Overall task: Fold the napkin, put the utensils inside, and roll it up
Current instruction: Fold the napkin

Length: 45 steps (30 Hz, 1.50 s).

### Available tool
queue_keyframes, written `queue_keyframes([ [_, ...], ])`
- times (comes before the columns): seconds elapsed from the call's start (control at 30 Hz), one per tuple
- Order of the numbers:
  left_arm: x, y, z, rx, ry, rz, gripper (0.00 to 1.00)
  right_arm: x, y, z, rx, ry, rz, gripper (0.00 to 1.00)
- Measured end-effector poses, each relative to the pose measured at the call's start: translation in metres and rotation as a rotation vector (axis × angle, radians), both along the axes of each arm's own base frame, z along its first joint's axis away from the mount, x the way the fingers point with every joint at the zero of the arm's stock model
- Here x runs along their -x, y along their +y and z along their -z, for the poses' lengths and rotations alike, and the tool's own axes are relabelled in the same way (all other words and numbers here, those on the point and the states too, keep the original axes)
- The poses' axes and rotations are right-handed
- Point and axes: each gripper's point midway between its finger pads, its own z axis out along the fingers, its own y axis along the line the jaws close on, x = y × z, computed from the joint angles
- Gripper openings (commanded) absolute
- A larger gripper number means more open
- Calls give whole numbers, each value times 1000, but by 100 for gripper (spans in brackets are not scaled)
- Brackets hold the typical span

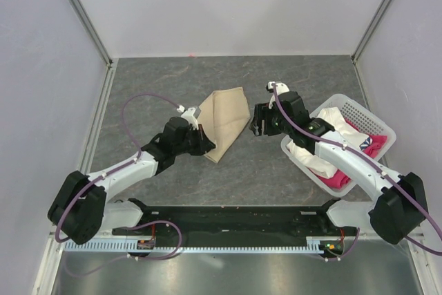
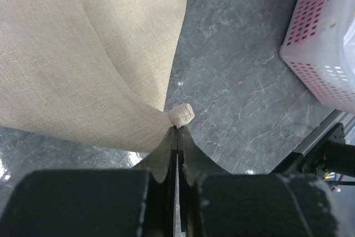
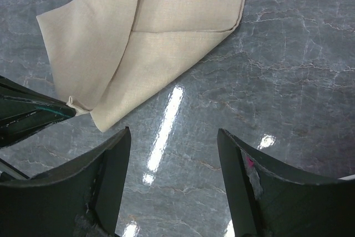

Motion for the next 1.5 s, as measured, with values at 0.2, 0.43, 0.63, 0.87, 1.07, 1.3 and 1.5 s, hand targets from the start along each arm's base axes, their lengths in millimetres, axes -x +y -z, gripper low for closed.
queue_keyframes([
  [0.2,2,-3,7,-12,-5,4,2,1,0,1,0,4,1,72],
  [0.43,5,0,26,-43,14,-7,2,1,0,3,-1,8,1,72],
  [0.63,-6,-1,18,-26,-35,-32,2,1,0,4,-1,11,-1,72],
  [0.87,-12,-4,28,-12,-42,-48,2,1,1,6,2,17,-2,72],
  [1.07,-20,-9,22,22,-66,-71,2,1,2,13,11,34,-5,72],
  [1.3,-15,-9,40,36,-59,-72,2,1,3,15,12,41,-10,72],
  [1.5,0,-5,56,18,-31,-59,2,2,4,18,11,51,-18,73],
])
